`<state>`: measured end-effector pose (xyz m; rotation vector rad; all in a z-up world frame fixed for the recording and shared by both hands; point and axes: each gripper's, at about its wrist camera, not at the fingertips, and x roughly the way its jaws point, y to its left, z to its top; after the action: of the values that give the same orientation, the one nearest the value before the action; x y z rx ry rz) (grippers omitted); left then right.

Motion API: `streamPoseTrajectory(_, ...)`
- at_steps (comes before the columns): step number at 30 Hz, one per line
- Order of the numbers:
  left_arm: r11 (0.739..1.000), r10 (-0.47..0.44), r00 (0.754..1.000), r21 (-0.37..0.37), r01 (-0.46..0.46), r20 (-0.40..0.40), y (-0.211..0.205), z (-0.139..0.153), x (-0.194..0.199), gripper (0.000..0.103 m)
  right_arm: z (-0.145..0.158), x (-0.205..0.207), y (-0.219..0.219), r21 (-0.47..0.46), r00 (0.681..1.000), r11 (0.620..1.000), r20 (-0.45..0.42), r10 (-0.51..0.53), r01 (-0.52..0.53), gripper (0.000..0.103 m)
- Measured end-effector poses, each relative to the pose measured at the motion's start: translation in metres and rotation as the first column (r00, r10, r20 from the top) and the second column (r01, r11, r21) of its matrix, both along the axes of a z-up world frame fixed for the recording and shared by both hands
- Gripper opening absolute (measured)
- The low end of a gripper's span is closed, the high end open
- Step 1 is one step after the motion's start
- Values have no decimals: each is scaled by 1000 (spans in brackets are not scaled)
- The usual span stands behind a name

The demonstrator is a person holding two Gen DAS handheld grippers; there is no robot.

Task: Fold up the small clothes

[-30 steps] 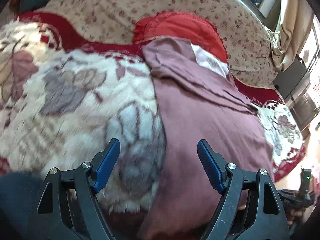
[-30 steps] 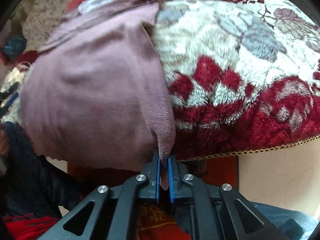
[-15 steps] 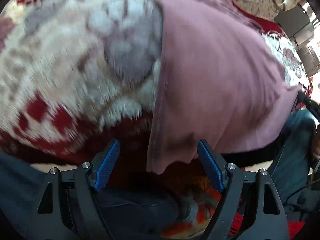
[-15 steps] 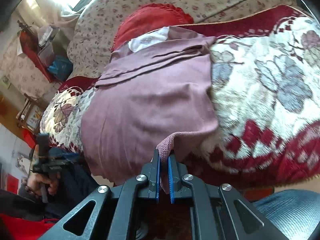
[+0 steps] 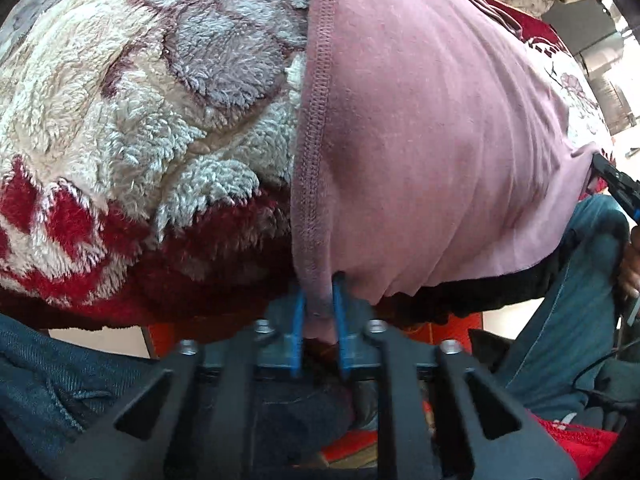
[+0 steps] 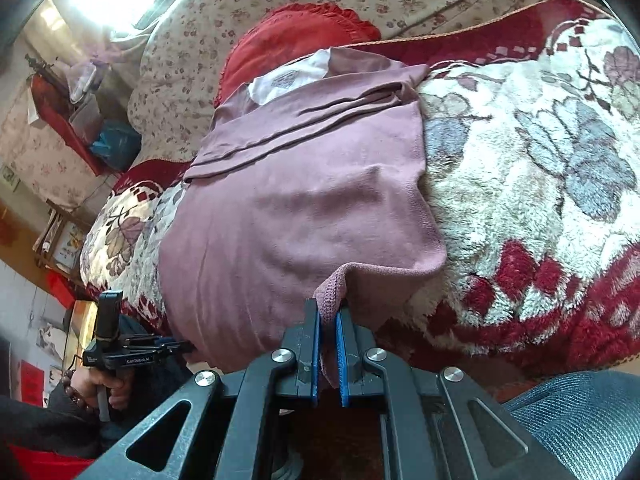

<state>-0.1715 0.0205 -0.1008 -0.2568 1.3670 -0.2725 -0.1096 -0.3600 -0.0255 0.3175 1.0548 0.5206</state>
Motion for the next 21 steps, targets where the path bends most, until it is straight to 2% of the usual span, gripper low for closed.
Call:
streamPoseTrajectory(4, 999, -15, 1000, -52, 16, 19, -1, 11, -2, 5, 0, -1, -3, -6, 1000, 1000, -7, -12, 12, 6)
streamPoseTrajectory(6, 991, -19, 999, -132, 25, 48, 2, 25, -3, 4, 3, -2, -5, 0, 1000, 1000, 2, -15, 15, 6)
streamPoseTrajectory(10, 957, 24, 987, -288, 24, 161, 14, 69, 0, 4, 18, -5, -15, 36, 998, 999, 55, -36, 34, 6)
streamPoseTrajectory(14, 911, 145, 956, -410, -29, 256, 37, 114, 30, 4, 38, 1, -37, 65, 988, 994, 123, -97, 90, 6)
streamPoseTrajectory(18, 912, 236, 907, -401, -83, 350, 44, 158, 71, 4, 60, 23, -55, 104, 971, 985, 180, -155, 138, 6)
streamPoseTrajectory(21, 904, 306, 891, -395, -162, 336, 45, 173, 105, 4, 78, 47, -58, 112, 958, 980, 222, -184, 162, 6)
